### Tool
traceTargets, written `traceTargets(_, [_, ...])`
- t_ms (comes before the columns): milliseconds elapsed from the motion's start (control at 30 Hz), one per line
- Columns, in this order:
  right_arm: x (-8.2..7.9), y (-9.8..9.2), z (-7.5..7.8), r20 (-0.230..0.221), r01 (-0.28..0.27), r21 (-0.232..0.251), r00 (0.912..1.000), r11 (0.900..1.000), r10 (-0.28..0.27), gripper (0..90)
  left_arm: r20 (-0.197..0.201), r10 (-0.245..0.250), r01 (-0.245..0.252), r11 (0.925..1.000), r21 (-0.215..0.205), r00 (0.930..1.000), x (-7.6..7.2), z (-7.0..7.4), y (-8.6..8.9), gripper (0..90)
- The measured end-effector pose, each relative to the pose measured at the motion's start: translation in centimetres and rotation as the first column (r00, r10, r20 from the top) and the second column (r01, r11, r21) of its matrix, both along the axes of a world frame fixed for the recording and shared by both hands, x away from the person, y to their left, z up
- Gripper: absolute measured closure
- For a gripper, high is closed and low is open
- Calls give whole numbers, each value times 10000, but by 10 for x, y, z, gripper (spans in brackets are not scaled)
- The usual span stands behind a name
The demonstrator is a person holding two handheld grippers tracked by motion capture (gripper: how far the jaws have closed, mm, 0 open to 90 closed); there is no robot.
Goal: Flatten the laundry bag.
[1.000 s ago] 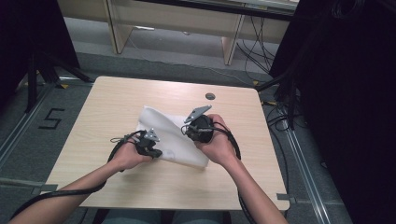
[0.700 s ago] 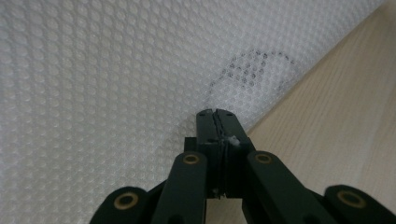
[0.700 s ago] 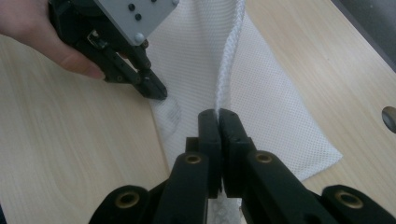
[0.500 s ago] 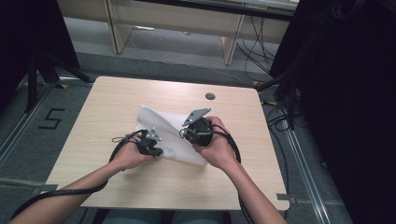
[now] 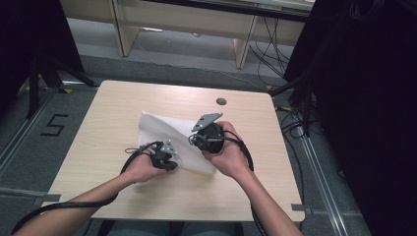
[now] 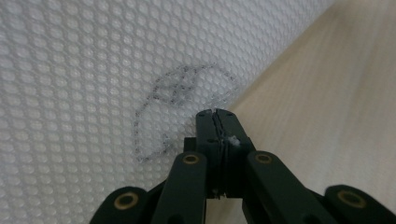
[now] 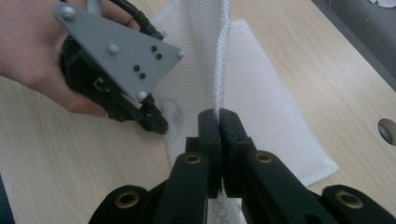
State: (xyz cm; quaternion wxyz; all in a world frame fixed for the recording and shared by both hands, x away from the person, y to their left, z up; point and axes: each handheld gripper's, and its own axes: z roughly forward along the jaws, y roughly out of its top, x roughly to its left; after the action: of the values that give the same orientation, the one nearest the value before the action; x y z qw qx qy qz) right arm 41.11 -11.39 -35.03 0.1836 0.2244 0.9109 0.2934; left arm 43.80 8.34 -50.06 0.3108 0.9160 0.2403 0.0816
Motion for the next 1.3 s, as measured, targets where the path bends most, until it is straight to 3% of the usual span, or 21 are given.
traceTargets(133, [-1,1,2,-2,-188,20,9998,9998,188,896,217,564,-557,9979,-327,9982,7,-3,-2,860])
traceTargets(233, [-4,4,0,-19,-74,92,10000,9999,74,896,-13,237,-237,9997,0,9997,12,0,1,853])
traceTargets(267, [-4,5,-1,-41,-117,54,9999,9999,118,896,325,882,-872,9957,-317,9956,11,-4,-2,849])
traceTargets(300, [-5,5,-2,-88,-103,84,9999,9999,104,896,262,712,-706,9972,-243,9971,12,-2,0,845])
traceTargets(367, [-6,5,-4,-91,-228,20,9997,9997,228,896,124,713,-709,9969,-341,9974,10,0,5,829])
traceTargets(400, [-7,5,-7,-4,-326,35,9995,9995,326,896,87,557,-556,9984,-78,9984,8,1,14,820])
traceTargets(500, [-9,5,-10,20,-456,117,9990,9989,456,895,-21,519,-519,9986,100,9987,6,1,23,820])
traceTargets(567, [-12,6,-13,-309,-421,248,9986,9988,429,896,-49,966,-966,9952,-157,9953,2,-1,31,835])
traceTargets(667, [-13,5,-16,-337,-721,230,9968,9971,729,895,-55,1207,-1208,9925,-173,9927,-1,1,46,845])
traceTargets(700, [-14,5,-16,-528,-669,213,9963,9975,679,896,-134,1582,-1587,9858,-552,9873,-3,1,49,845])
traceTargets(733, [-16,6,-17,-538,-591,316,9967,9977,608,896,-33,1626,-1626,9851,-555,9867,-4,4,55,845])
traceTargets(833, [-19,6,-20,-454,-1049,280,9933,9941,1061,896,-18,2090,-2084,9742,-867,9779,-8,11,74,848])
traceTargets(867, [-21,6,-20,-503,-986,265,9937,9948,998,896,29,2111,-2100,9736,-899,9775,-9,13,82,847])
traceTargets(900, [-23,6,-21,-713,-1052,259,9917,9941,1068,896,52,2342,-2325,9674,-1007,9722,-11,13,89,848])
traceTargets(967, [-26,7,-22,-798,-1115,214,9904,9935,1129,896,201,2691,-2661,9592,-958,9629,-14,12,103,846])
traceTargets(1000, [-27,7,-24,-611,-1226,220,9904,9922,1237,896,274,2741,-2710,9589,-840,9613,-15,11,110,846])
traceTargets(1133, [-33,8,-29,-672,-1474,179,9867,9889,1483,896,262,3421,-3381,9359,-994,9393,-19,12,137,843])
traceTargets(1233, [-37,9,-34,-907,-1589,236,9829,9870,1604,896,553,3680,-3621,9274,-940,9282,-20,18,154,839])
traceTargets(1300, [-38,9,-37,-922,-1825,179,9787,9830,1834,896,565,3931,-3860,9165,-1052,9178,-20,21,162,838])
